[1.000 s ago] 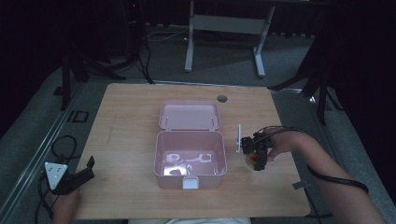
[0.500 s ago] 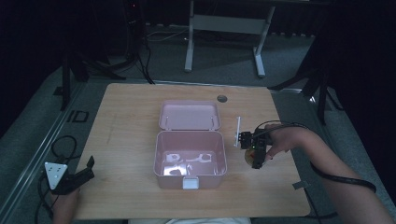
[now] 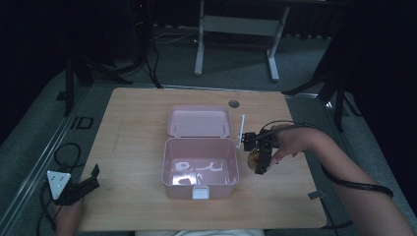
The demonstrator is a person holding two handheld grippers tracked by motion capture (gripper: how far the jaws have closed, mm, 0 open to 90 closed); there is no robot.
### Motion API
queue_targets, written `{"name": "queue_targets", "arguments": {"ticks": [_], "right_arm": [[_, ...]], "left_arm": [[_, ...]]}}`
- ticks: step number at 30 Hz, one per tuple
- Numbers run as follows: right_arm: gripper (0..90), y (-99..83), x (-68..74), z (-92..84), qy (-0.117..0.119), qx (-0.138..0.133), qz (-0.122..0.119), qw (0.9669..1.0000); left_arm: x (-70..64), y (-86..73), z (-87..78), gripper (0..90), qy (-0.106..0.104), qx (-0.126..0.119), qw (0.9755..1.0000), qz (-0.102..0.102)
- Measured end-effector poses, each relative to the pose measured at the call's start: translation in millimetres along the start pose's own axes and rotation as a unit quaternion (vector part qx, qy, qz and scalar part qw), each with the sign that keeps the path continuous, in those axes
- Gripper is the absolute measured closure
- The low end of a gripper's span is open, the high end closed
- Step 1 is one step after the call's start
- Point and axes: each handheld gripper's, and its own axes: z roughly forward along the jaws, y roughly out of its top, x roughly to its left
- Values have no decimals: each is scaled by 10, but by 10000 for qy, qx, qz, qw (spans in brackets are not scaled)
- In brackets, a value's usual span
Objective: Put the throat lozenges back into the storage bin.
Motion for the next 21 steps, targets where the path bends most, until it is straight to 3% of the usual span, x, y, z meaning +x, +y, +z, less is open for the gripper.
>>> {"name": "queue_targets", "arguments": {"ticks": [13, 21], "right_arm": [[199, 383, 124, -148, 111, -296, -268, 9991], [199, 599, 191, -156, 15, -300, -477, 9984]], "left_arm": [[4, 0, -1, 25, -12, 2, 10000, 4], [5, 0, 0, 25, -24, 0, 10000, -3]]}}
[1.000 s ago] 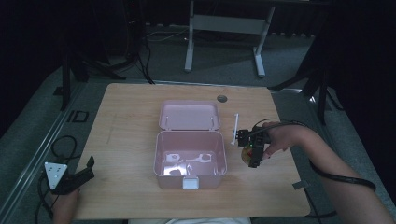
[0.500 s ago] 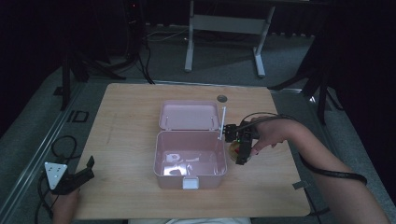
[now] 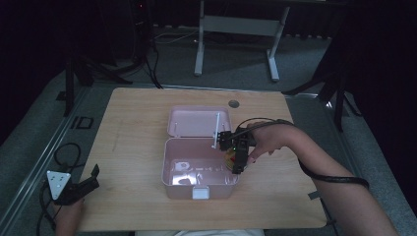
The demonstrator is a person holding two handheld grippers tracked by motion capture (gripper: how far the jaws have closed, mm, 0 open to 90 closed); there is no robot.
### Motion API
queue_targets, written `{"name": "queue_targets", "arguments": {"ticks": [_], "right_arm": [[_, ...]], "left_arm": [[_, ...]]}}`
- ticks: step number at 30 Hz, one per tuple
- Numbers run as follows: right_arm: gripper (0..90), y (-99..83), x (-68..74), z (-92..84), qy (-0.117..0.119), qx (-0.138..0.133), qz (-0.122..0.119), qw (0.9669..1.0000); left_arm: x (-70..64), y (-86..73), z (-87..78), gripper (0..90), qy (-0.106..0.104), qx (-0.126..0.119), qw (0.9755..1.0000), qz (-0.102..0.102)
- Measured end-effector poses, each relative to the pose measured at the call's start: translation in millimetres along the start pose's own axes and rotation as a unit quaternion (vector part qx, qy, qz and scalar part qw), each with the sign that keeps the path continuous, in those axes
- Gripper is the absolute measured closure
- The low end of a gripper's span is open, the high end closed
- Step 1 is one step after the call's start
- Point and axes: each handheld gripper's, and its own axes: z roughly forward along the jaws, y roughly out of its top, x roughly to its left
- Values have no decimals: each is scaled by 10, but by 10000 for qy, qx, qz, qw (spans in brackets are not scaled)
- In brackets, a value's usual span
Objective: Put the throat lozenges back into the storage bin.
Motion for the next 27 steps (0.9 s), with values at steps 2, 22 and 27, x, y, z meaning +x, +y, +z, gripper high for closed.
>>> {"name": "queue_targets", "arguments": {"ticks": [2, 22, 27], "right_arm": [[199, 49, 6, 10, -27, -19, -43, 10000], [199, 382, -36, 434, 13, 45, -326, 9995], [199, 408, -44, 558, -9, 186, -526, 9984]], "left_arm": [[1, 0, 0, 25, -7, 2, 10000, 1], [3, 0, 2, 25, -36, 11, 10000, -10], [6, 1, 2, 25, -47, 17, 10000, -21]]}}
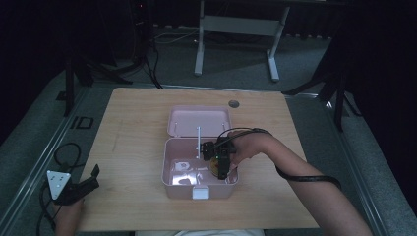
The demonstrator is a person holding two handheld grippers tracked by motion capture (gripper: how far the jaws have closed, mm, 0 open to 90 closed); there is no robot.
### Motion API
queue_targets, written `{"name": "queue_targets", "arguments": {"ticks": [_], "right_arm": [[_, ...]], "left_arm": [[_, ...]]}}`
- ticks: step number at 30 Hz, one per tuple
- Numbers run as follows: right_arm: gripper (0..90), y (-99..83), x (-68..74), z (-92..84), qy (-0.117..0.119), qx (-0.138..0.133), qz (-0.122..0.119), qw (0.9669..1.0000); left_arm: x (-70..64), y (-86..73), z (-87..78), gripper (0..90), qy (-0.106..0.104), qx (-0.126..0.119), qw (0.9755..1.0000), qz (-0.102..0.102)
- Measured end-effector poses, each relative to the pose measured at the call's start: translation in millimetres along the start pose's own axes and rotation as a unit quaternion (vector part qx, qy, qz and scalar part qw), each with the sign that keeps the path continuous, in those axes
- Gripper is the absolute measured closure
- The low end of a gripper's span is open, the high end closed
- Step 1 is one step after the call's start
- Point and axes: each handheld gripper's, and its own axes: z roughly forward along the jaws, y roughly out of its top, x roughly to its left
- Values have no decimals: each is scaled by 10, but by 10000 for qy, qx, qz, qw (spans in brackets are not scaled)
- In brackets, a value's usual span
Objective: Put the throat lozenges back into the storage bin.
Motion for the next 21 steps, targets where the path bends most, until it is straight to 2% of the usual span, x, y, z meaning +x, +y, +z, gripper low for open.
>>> {"name": "queue_targets", "arguments": {"ticks": [10, 21], "right_arm": [[199, 67, 19, 219, -93, 219, -312, 9992], [198, 123, 7, 424, -49, 430, -592, 9973]], "left_arm": [[0, 1, 1, 25, -7, 8, 10000, 3], [3, 0, -1, 25, -60, 5, 10000, -13]]}}
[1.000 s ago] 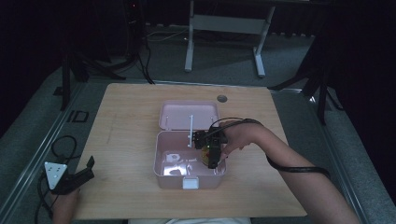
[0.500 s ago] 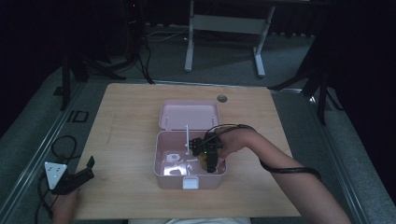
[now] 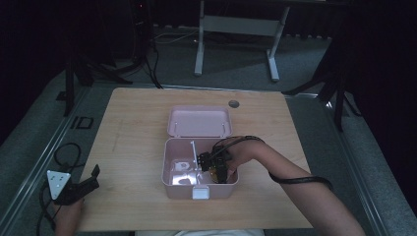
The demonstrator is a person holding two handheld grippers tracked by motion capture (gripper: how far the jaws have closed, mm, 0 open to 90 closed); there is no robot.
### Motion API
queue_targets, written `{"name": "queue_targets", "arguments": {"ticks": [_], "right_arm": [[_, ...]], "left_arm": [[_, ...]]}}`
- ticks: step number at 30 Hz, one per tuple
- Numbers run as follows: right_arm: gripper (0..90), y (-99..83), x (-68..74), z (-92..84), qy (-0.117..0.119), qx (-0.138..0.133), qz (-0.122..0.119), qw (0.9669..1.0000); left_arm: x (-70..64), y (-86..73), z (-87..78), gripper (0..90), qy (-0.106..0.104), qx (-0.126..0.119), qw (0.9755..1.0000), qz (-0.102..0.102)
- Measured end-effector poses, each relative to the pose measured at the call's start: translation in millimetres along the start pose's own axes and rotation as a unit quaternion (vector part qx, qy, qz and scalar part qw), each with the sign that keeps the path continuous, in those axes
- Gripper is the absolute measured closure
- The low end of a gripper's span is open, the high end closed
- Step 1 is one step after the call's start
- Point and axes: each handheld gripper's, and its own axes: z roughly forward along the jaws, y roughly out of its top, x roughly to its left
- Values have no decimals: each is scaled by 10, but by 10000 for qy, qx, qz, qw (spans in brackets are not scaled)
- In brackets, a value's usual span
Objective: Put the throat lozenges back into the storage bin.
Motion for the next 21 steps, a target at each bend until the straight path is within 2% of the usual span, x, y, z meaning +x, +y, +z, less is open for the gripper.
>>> {"name": "queue_targets", "arguments": {"ticks": [9, 21], "right_arm": [[197, 8, -31, 94, 186, 102, 153, 9997], [189, 3, -38, 87, 164, 74, 252, 9995]], "left_arm": [[0, 0, 1, 25, -42, 0, 10000, -4], [0, 0, 0, 25, -47, -1, 10000, -2]]}}
